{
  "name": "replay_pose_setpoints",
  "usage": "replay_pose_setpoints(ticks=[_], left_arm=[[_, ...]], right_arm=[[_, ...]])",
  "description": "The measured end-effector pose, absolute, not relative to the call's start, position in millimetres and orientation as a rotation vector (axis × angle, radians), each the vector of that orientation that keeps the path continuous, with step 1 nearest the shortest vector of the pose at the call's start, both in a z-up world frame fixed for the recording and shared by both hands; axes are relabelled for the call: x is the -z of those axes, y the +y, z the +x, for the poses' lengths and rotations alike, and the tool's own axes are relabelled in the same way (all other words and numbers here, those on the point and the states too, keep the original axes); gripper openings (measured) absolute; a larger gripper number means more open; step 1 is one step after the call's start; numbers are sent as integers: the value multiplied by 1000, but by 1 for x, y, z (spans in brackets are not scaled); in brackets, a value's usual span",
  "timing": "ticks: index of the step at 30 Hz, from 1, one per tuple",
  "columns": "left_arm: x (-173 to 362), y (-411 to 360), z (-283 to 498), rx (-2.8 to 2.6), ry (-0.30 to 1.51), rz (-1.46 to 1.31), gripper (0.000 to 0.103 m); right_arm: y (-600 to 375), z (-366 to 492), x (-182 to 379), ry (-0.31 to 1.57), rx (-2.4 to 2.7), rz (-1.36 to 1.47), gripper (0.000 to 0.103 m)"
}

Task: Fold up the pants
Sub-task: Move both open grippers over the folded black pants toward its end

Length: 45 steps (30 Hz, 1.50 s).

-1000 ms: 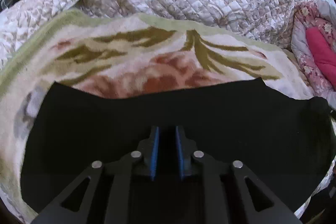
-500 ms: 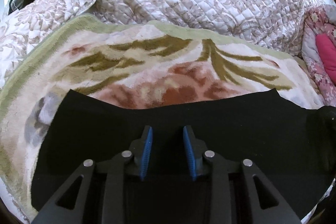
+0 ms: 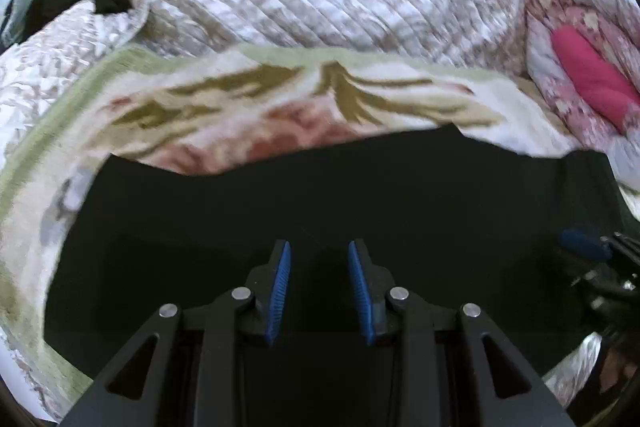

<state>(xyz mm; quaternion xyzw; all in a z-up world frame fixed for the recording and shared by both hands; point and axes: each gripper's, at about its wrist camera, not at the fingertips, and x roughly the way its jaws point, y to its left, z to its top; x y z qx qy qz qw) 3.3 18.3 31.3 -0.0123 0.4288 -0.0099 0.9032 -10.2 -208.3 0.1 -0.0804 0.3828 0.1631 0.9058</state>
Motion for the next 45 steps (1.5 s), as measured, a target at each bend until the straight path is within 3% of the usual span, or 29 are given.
replay_pose_setpoints(ticks=[7, 17, 45], left_arm=[[-25, 11, 1, 30, 879, 11, 36], [-31, 23, -24, -33, 853, -24, 37], [-30, 91, -16, -228, 869, -184, 41]], right_arm=[[-208, -6, 3, 787, -356, -156, 57], [-209, -33, -9, 709, -369, -139, 57], [-233, -16, -6, 750, -266, -21, 57]])
